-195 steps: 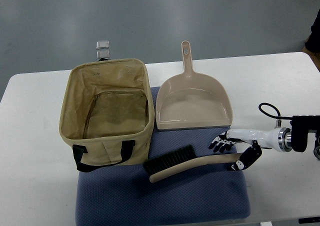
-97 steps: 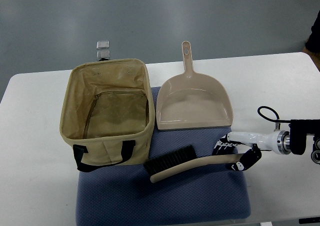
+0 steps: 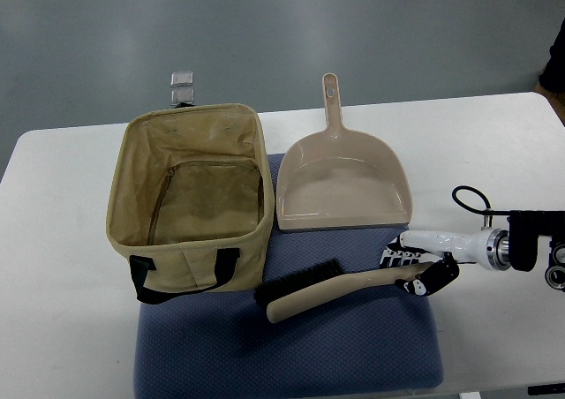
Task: Put pink broom in yellow bag with right hand
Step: 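Lift the brush with the right hand up over the dustpan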
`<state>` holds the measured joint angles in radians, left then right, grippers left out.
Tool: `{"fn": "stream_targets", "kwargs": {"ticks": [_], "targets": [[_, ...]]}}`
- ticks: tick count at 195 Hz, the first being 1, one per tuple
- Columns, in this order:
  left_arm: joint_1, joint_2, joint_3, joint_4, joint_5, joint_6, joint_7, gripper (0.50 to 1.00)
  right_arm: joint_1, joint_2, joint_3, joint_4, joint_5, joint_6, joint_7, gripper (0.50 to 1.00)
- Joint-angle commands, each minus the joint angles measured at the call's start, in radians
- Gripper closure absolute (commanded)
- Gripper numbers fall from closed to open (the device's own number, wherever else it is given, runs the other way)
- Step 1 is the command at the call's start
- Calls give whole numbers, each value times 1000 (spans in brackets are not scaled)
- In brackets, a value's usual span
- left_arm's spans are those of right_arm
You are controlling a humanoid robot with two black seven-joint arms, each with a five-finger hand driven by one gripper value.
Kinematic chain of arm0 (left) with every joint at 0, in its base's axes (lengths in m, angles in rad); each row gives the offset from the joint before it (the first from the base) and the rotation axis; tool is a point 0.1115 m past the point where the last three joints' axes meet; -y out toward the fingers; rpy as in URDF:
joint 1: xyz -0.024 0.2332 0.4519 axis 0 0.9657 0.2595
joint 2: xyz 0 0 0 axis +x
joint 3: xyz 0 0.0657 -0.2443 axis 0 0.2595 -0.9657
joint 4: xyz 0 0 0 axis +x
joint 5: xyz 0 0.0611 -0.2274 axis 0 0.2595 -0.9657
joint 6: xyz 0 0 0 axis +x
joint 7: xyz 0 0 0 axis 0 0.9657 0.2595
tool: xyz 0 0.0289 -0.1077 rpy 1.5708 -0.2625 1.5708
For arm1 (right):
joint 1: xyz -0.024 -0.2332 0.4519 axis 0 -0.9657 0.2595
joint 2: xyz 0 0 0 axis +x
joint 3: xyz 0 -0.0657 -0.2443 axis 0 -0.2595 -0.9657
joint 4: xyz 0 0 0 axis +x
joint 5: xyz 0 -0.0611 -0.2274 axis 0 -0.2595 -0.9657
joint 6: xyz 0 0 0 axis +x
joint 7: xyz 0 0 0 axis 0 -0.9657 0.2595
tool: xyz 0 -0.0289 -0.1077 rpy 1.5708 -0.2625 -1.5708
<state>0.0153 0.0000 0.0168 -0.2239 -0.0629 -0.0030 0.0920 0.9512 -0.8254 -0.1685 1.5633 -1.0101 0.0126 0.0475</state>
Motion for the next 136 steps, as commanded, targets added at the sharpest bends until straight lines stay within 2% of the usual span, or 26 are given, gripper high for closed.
{"fn": "stream_targets", "kwargs": {"ticks": [1,61,136], "targets": [[0,0,0,0,0,0,0,500,9,-11,6,1,2,4,0,1000],[0,0,2,-2,0,0,0,500,72,-74,15,17,8,23,0,1000],[0,0,2,-3,2,-2,-2,500,144,-196,83,73,18,102,2,1000]]}}
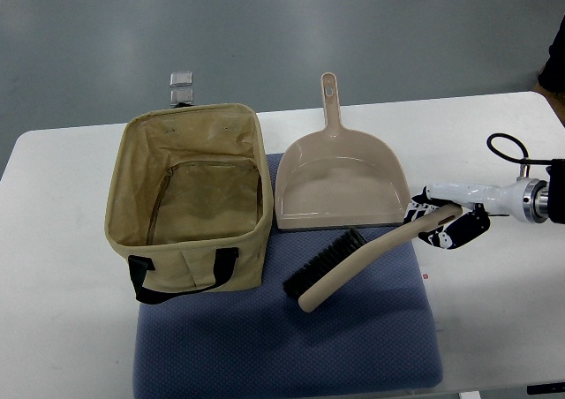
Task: Put pink broom in yellow bag with right hand
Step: 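Lift the brush with the right hand up over the dustpan, then lower the brush bristles-first into the beige canvas bag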
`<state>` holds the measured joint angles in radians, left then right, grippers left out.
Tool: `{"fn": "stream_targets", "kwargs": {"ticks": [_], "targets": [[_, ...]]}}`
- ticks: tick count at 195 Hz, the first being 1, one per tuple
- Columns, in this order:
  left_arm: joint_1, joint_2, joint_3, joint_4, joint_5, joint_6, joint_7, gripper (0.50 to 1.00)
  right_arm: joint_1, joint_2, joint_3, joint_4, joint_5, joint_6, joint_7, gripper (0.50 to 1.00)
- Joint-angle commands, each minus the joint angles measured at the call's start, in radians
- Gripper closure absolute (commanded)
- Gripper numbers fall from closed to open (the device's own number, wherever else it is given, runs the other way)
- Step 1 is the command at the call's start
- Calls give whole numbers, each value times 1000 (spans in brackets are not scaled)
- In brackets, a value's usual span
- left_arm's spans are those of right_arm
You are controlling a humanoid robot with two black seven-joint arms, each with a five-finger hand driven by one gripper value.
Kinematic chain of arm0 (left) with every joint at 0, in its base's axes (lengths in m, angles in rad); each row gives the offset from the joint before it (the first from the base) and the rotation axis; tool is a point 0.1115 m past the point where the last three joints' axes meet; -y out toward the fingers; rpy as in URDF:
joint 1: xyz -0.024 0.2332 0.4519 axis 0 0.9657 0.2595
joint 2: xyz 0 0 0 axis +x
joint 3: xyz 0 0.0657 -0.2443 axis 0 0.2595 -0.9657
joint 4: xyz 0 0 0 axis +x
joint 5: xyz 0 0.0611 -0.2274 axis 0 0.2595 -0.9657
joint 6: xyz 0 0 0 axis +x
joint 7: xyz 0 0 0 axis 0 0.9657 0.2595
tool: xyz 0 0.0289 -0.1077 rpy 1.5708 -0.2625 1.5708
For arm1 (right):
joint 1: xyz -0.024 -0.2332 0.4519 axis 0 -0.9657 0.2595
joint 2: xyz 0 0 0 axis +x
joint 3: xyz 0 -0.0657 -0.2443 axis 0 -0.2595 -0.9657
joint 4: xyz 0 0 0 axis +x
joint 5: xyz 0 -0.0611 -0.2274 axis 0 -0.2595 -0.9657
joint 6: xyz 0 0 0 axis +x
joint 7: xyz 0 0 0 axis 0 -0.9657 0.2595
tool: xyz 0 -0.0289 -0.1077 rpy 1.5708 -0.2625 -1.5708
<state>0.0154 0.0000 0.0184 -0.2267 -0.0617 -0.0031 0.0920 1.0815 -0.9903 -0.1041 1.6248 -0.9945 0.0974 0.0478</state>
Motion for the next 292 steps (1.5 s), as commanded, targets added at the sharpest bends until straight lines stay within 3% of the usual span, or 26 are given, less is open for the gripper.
{"fn": "stream_targets", "kwargs": {"ticks": [1,28,77,119,192,237,292], "targets": [[0,0,0,0,0,-2,0,500,14,-34,20,14,2,19,1,1000],[0,0,0,0,0,-2,0,500,20,-79,84,18,4,48,1,1000],[0,0,0,-2,2,-2,0,500,43,-186,368,14,160,237,-12,1000],[-2,0,2,-2,2,-2,3,500,183,-159,396,-9,217,249,-57,1000],[-2,0,-2,0,0,-2,3,500,390,315,221,-338,201,243,-86,1000],[-2,0,-2,0,0,-2,3,500,428,578,126,-565,116,243,-80,1000],[-2,0,-2,0,0,-2,3,500,420,760,75,-730,-3,246,-74,1000]]}}
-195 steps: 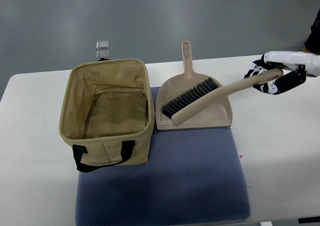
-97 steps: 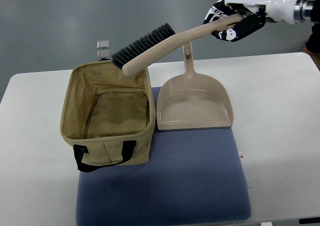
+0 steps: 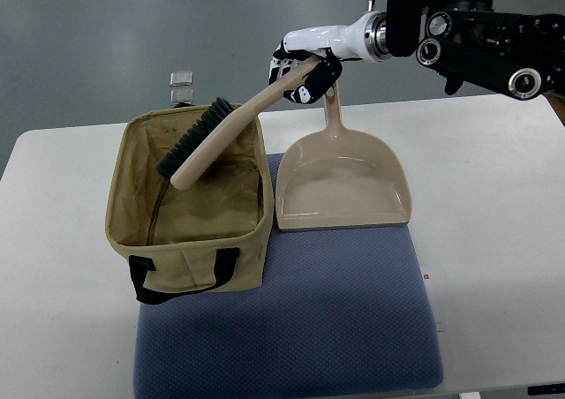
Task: Put pink broom in yellow bag with right hand
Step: 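Lower the brush bristles-first into the beige canvas bag, then open the right hand and release the brush in the bag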
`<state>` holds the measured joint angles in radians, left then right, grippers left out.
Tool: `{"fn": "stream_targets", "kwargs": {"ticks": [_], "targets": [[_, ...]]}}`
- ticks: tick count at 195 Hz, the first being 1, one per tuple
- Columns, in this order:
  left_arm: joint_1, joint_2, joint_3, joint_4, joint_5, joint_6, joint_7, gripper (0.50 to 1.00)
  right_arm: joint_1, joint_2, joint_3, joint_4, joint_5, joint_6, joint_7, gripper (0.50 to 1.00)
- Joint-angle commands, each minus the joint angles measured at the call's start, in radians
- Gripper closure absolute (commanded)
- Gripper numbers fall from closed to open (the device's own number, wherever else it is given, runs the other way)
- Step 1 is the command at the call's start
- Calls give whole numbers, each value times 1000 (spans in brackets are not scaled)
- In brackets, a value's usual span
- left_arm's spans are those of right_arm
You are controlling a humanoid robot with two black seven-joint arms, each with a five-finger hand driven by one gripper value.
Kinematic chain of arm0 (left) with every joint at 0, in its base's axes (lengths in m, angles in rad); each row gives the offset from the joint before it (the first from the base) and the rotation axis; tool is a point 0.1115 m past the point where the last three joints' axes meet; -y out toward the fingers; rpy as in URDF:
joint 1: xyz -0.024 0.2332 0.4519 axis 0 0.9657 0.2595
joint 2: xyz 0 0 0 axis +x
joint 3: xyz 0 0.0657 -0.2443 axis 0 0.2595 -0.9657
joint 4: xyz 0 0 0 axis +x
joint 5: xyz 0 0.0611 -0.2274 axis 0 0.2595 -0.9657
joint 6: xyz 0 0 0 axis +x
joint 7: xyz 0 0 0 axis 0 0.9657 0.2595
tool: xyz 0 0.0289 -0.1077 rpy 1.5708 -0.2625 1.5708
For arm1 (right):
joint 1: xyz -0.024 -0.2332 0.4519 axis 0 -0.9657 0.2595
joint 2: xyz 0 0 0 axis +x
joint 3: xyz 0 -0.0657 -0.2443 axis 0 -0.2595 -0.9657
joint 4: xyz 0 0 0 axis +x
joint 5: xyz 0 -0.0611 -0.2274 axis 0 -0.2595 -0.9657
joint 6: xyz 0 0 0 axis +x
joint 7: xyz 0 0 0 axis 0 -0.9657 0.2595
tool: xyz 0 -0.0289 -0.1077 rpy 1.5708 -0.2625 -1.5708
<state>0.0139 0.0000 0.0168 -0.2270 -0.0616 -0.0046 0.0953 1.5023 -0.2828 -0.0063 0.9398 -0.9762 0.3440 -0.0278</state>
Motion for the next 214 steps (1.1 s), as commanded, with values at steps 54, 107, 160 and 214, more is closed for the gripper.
{"fn": "stream_targets", "kwargs": {"ticks": [54,107,160,214], "targets": [[0,0,0,0,0,0,0,500,-1,139,-73,-92,-26,-3,2,1000],[0,0,0,2,-1,0,0,500,-2,171,-83,-96,-26,-5,5,969],[0,0,0,2,-1,0,0,500,1,171,-80,-98,-24,3,5,570],[0,0,0,3,-1,0,0,500,53,114,-11,-99,-4,-7,6,570]]}}
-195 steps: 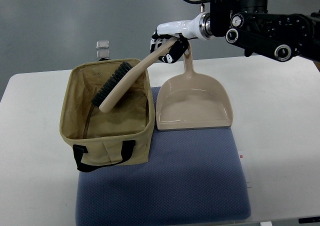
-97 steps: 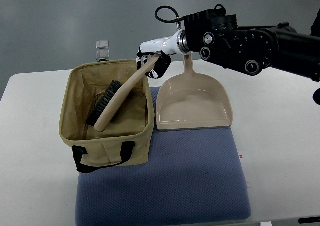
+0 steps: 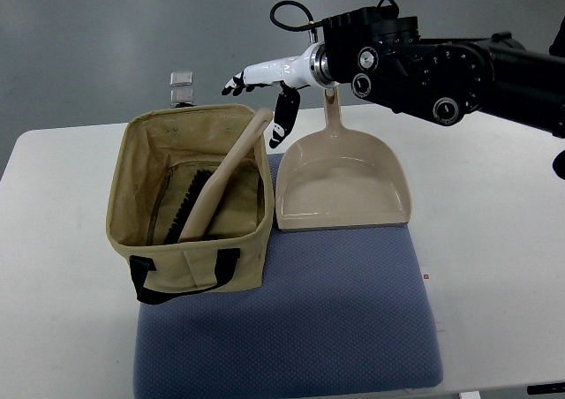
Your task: Put pink broom in yellow bag with right hand
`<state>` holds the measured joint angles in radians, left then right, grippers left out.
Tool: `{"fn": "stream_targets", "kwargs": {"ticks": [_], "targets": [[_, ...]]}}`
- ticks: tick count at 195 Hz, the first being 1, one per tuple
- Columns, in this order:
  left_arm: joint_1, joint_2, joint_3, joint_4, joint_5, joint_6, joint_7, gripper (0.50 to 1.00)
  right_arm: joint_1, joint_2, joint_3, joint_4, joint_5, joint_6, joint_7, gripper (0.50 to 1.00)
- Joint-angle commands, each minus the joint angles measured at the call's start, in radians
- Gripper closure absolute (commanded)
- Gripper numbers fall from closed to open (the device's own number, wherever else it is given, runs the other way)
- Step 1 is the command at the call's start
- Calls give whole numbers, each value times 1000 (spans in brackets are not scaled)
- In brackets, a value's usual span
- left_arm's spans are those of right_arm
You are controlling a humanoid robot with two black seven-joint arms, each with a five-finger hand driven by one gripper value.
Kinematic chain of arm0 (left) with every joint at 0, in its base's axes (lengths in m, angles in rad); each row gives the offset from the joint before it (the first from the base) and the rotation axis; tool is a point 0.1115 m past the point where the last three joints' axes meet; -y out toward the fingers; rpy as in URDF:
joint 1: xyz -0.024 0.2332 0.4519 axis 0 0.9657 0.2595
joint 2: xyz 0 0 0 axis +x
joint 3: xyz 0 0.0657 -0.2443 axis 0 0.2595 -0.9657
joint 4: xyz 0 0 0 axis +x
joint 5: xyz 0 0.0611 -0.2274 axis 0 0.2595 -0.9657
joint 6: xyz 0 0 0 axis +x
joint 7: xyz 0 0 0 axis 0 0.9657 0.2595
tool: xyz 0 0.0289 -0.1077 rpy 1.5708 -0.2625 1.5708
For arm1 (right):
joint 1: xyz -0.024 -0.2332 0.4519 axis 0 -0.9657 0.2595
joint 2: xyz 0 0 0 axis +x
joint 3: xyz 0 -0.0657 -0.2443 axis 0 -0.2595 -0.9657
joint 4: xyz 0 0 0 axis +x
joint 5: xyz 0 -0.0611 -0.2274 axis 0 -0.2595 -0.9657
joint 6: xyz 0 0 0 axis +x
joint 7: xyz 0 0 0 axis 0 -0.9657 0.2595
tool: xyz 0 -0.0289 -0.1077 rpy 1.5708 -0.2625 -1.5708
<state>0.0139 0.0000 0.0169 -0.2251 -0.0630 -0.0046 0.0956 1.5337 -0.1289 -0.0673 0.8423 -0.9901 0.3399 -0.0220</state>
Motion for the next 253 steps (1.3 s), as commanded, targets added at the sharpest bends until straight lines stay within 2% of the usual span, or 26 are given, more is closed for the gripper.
{"fn": "stream_targets", "kwargs": {"ticks": [1,43,68,84,102,121,146,169,191,218,253], "targets": [[0,0,0,0,0,0,0,500,22,-49,64,0,10,-2,1,570],[0,0,0,0,0,2,1,500,-14,-176,288,-8,22,-4,1,570],[0,0,0,1,0,2,1,500,-132,-264,506,-12,111,-13,1,570],[0,0,0,1,0,2,1,500,-214,-278,647,-14,202,-27,2,570],[0,0,0,1,0,2,1,500,-331,-281,814,-26,326,-75,4,570],[0,0,2,0,0,2,1,500,-457,-253,983,-28,473,-159,27,570],[0,0,2,0,0,2,1,500,-604,-157,1133,-31,636,-237,158,570],[0,0,2,0,0,2,1,500,-713,-77,1187,-32,685,-254,240,570],[0,0,2,0,0,2,1,500,-785,-3,1273,-32,699,-251,264,570],[0,0,2,0,0,2,1,500,-833,95,1394,-32,702,-245,264,570],[0,0,2,0,0,2,1,500,-853,121,1403,-31,702,-240,264,570]]}}
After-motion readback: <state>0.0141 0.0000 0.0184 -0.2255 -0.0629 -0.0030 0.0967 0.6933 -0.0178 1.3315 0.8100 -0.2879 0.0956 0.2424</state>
